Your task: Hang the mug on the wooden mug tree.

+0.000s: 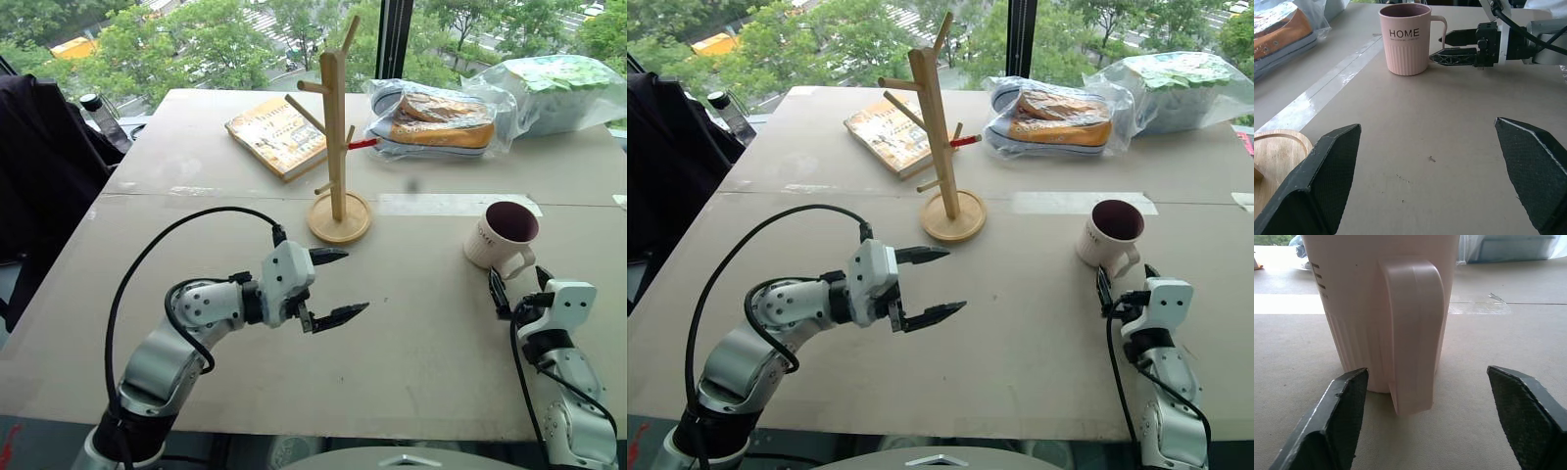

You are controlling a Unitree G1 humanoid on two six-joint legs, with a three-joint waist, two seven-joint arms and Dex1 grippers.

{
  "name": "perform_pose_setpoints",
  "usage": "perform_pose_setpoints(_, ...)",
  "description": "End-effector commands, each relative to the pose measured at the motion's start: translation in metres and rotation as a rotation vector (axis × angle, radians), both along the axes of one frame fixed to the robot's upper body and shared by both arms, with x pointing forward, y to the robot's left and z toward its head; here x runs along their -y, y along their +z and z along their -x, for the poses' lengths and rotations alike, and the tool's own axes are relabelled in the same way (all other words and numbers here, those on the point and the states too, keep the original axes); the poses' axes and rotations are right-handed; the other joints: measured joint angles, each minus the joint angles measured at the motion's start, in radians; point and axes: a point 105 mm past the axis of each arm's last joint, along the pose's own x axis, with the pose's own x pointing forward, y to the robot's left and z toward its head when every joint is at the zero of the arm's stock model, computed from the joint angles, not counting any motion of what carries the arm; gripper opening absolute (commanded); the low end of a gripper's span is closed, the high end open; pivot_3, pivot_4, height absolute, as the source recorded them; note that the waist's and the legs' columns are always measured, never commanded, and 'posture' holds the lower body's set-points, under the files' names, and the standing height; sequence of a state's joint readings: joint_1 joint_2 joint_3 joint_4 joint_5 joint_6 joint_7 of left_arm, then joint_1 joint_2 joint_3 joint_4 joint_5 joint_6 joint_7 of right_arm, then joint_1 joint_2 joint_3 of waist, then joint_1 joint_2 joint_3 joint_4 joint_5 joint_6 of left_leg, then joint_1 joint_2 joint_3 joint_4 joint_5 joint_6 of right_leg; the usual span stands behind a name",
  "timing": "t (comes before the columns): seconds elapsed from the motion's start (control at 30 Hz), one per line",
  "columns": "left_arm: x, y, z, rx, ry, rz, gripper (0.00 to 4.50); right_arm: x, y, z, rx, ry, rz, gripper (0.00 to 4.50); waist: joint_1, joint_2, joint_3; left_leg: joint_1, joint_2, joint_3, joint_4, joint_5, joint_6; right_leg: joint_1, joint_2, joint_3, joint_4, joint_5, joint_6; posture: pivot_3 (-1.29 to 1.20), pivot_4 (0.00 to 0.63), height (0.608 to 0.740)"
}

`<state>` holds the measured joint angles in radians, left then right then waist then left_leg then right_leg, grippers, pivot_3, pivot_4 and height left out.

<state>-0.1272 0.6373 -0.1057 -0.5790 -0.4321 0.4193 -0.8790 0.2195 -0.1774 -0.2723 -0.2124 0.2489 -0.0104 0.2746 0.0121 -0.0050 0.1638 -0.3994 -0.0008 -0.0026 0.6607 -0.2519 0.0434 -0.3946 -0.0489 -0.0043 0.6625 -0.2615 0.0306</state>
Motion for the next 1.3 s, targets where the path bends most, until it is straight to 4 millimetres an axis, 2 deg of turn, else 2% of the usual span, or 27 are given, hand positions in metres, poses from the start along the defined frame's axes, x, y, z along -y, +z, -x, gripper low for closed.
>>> perform_pose_setpoints(0.03, 0.002, 0.015, 0.004, 0.051, -0.024, 0.017, 4.50, 0.002, 0.011, -0.001, 0.053, -0.003, 0.016, 2.29, 0.000, 0.000, 0.000, 0.000, 0.000, 0.000, 0.000, 0.000, 0.000, 0.000, 0.000, 0.000, 0.000, 0.000, 0.000, 0.00, 0.150, 0.740)
perform_pose_setpoints(0.17, 0.003, 0.015, 0.005, 0.054, -0.026, 0.015, 4.50, 0.001, 0.010, -0.005, 0.051, 0.001, 0.018, 0.28, -0.001, 0.000, 0.000, 0.000, 0.000, 0.000, 0.000, 0.000, 0.000, 0.000, 0.001, 0.000, 0.000, 0.000, 0.001, 0.00, 0.150, 0.740)
perform_pose_setpoints(0.2, 0.003, 0.014, 0.005, 0.053, -0.025, 0.016, 4.50, 0.000, 0.009, -0.005, 0.049, 0.003, 0.020, 0.04, -0.002, 0.000, 0.000, 0.000, 0.000, 0.000, 0.000, 0.000, 0.000, 0.000, 0.001, 0.000, 0.000, 0.000, 0.001, 0.00, 0.150, 0.740)
perform_pose_setpoints(0.43, -0.001, 0.011, 0.005, 0.054, -0.014, 0.013, 4.50, 0.001, 0.003, -0.010, 0.017, 0.000, 0.048, 0.04, -0.001, 0.000, 0.000, 0.000, 0.001, 0.001, 0.000, 0.000, 0.000, 0.000, 0.002, 0.001, 0.000, 0.000, 0.000, 0.00, 0.150, 0.740)
perform_pose_setpoints(0.6, -0.002, 0.010, 0.003, 0.042, 0.017, 0.054, 4.50, 0.001, 0.017, -0.018, 0.058, 0.028, 0.100, 0.04, -0.001, 0.000, 0.000, 0.001, 0.001, 0.001, 0.000, 0.000, 0.000, 0.000, 0.002, 0.001, 0.000, 0.000, 0.000, 0.00, 0.150, 0.740)
perform_pose_setpoints(0.87, -0.017, 0.016, -0.010, 0.001, 0.184, 0.292, 4.50, -0.040, 0.080, -0.049, 0.201, 0.377, 0.394, 0.04, -0.008, 0.000, 0.001, 0.002, 0.001, 0.003, 0.001, 0.000, 0.000, 0.000, 0.003, 0.003, 0.001, 0.001, 0.001, 0.00, 0.150, 0.740)
perform_pose_setpoints(0.93, -0.022, 0.025, -0.014, 0.010, 0.255, 0.401, 4.50, -0.059, 0.108, -0.063, 0.258, 0.496, 0.441, 0.04, -0.010, 0.000, 0.001, 0.001, 0.002, 0.003, 0.002, 0.000, 0.000, 0.000, 0.004, 0.002, 0.001, 0.001, 0.001, 0.00, 0.150, 0.740)
perform_pose_setpoints(1.07, -0.028, 0.037, -0.016, 0.038, 0.349, 0.542, 4.50, -0.088, 0.142, -0.075, 0.301, 0.719, 0.535, 0.04, -0.015, -0.001, 0.001, 0.001, 0.003, 0.002, 0.004, 0.000, 0.000, 0.001, 0.005, 0.002, 0.002, 0.001, 0.001, 0.00, 0.150, 0.740)
perform_pose_setpoints(1.3, -0.031, 0.041, -0.011, 0.075, 0.422, 0.641, 4.50, -0.116, 0.180, -0.097, 0.314, 0.985, 0.660, 0.04, -0.015, -0.003, 0.003, 0.000, 0.003, 0.002, 0.004, 0.000, 0.000, 0.001, 0.004, 0.001, 0.001, 0.001, 0.001, 0.00, 0.150, 0.740)
